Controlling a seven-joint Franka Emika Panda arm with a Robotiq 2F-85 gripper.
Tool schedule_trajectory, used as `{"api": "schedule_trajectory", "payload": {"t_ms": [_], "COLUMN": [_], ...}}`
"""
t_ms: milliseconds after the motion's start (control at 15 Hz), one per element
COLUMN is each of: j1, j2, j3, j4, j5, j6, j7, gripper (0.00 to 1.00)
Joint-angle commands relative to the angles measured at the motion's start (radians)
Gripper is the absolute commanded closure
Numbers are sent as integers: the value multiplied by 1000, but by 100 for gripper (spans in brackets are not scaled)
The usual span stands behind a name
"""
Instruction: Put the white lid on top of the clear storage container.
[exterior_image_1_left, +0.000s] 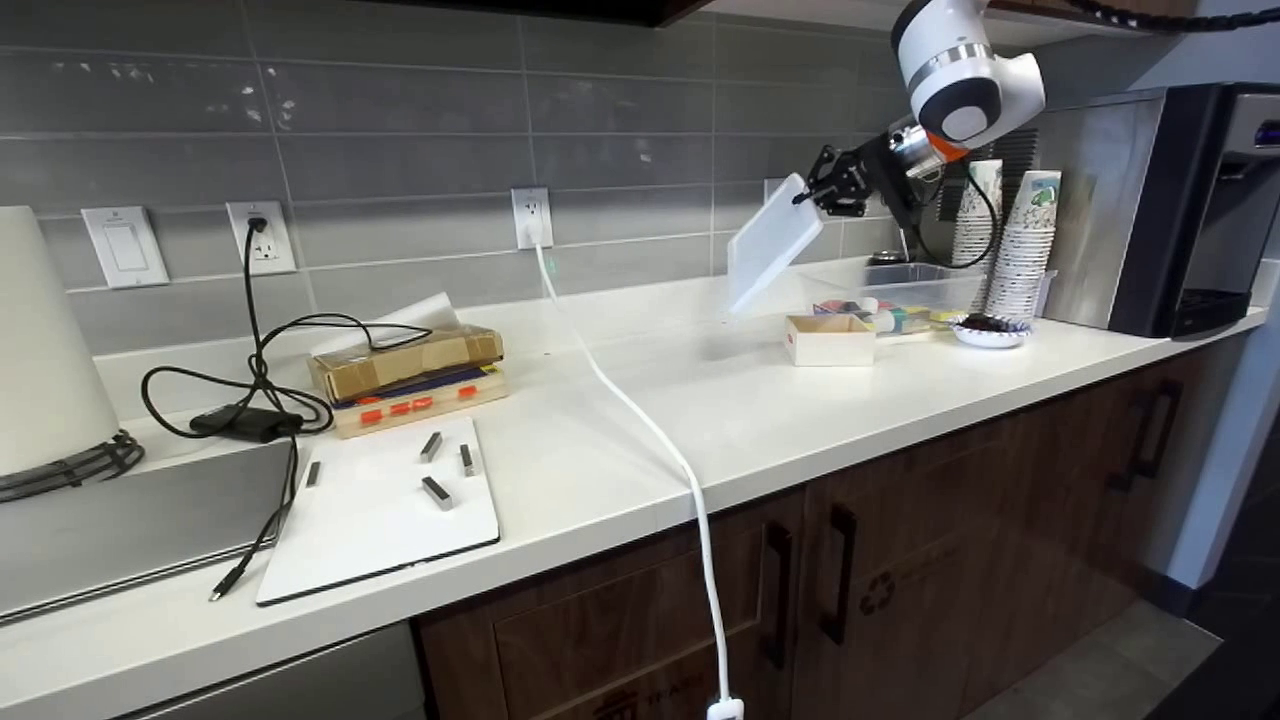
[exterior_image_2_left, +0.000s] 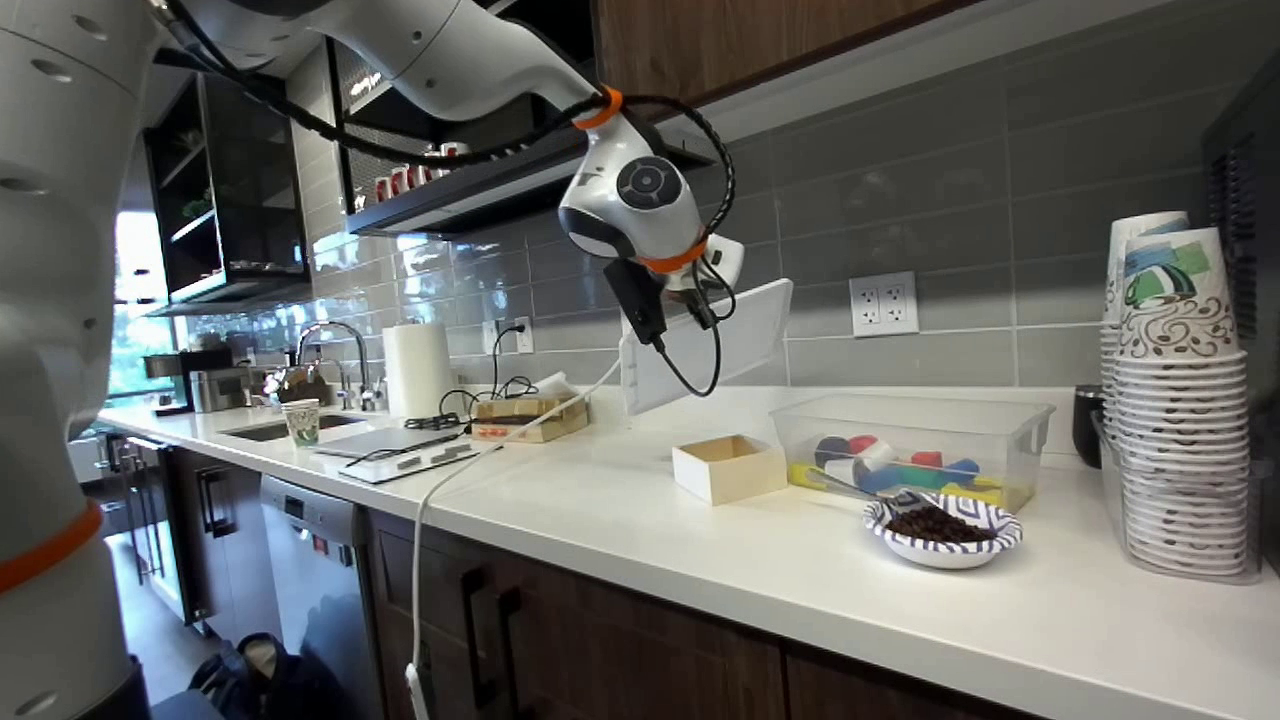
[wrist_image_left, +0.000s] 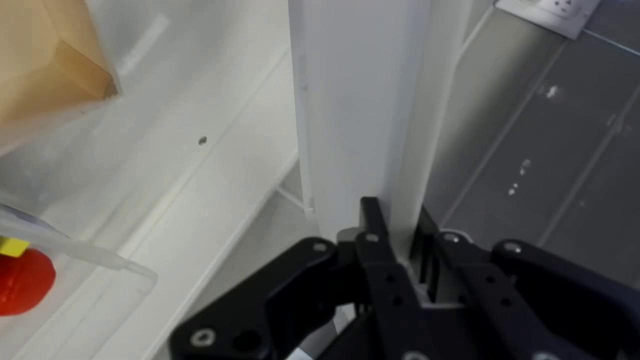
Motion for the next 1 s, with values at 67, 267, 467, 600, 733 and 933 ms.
{"api": "schedule_trajectory", "payload": {"t_ms": [67, 267, 467, 600, 733, 933], "j1": [-106, -144, -162, -162, -49, -7], "j2": [-73, -100, -90, -58, -8, 42], "j3": [30, -10, -53, -70, -263, -380], "j4": [-18, -46, -102, -143, -114, -79], "j5": [352, 582, 812, 954, 842, 841], "j6": [-28, -50, -138, -226, -310, -402], "j7": [-270, -414, -575, -682, -544, -496], "gripper": [96, 96, 96, 96, 96, 96]}}
